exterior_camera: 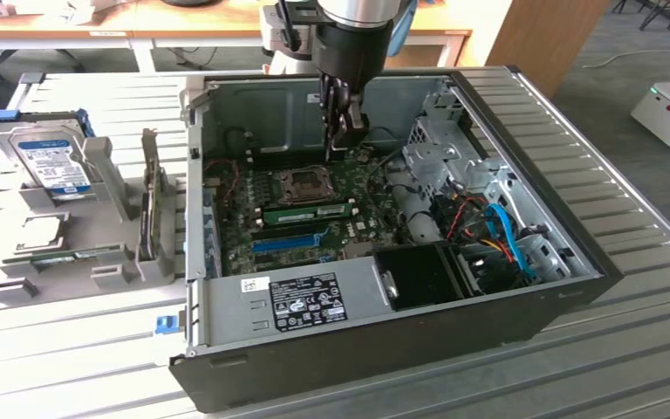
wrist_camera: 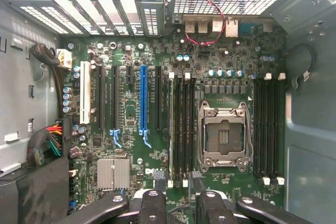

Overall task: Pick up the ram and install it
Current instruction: 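Press down the ram until it locks into place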

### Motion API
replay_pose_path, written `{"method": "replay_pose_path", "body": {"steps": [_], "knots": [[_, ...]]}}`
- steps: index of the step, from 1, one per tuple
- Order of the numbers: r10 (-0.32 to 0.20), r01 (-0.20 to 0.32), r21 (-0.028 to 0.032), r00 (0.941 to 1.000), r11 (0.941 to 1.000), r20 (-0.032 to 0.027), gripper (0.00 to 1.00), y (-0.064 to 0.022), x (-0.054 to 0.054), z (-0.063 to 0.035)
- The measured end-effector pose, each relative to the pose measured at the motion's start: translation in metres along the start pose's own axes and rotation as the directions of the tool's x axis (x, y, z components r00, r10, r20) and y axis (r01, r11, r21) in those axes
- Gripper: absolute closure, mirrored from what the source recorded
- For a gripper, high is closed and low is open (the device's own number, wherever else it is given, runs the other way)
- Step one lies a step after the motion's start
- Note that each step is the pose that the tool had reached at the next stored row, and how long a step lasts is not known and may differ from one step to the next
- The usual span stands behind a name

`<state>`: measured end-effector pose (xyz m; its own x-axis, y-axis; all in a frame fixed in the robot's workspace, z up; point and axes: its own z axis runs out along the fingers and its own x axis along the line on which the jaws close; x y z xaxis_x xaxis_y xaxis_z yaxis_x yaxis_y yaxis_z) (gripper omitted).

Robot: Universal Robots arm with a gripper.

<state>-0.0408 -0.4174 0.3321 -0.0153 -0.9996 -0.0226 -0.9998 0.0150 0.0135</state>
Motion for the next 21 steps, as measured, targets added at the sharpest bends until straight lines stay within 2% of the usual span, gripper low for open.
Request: {"method": "replay_pose_path", "body": {"steps": [6,7,8,10,21], "knots": [[0.0,0.0,0.0,1.0,1.0,-0.0001,0.71,0.0,0.0,0.0],[0.0,0.0,0.0,1.0,1.0,0.0,0.77,0.0,0.0,0.0],[0.0,0.0,0.0,1.0,1.0,0.0,0.77,0.0,0.0,0.0],[0.0,0.0,0.0,1.0,1.0,0.0,0.89,0.0,0.0,0.0],[0.0,0.0,0.0,1.0,1.0,0.0,0.89,0.0,0.0,0.0]]}}
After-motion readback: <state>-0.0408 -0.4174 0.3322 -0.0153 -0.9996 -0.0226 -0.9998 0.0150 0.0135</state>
